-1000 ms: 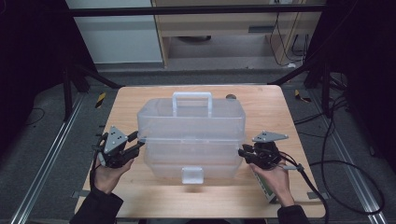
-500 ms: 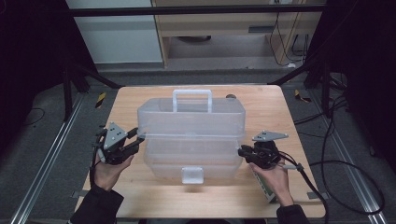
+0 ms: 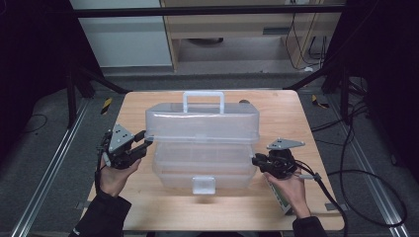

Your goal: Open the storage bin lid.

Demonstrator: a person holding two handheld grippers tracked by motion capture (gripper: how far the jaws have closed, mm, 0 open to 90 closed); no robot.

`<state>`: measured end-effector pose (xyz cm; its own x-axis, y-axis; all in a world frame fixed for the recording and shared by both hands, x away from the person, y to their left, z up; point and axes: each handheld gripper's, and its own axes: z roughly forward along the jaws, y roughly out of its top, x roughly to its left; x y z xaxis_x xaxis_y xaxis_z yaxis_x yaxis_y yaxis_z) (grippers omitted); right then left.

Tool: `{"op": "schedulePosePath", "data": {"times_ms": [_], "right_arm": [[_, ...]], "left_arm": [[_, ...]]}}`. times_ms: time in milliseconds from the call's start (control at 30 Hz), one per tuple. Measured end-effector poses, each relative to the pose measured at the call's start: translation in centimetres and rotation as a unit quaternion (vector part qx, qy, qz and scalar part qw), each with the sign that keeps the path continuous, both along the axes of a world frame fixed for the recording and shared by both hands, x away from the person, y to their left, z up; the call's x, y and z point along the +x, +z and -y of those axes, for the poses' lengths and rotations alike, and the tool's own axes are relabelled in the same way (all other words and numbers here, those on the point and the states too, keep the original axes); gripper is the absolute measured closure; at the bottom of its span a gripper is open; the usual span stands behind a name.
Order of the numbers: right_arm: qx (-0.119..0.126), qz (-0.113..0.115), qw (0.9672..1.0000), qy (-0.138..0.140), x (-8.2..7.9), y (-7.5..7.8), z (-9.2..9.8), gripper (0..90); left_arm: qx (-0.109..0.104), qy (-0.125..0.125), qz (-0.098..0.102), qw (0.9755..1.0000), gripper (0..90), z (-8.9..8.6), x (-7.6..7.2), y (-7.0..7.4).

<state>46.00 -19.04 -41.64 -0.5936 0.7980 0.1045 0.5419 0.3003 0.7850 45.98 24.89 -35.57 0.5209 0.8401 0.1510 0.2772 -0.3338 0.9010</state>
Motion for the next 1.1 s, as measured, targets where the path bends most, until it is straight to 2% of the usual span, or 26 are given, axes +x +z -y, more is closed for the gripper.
{"op": "schedulePosePath", "data": {"times_ms": [1100], "right_arm": [[-0.001,0.001,1.0,-0.001,0.0,0.0,0.0,73.5]], "left_arm": [[-0.016,0.027,0.01,0.9995,70.2,0.5,1.7,1.4]]}}
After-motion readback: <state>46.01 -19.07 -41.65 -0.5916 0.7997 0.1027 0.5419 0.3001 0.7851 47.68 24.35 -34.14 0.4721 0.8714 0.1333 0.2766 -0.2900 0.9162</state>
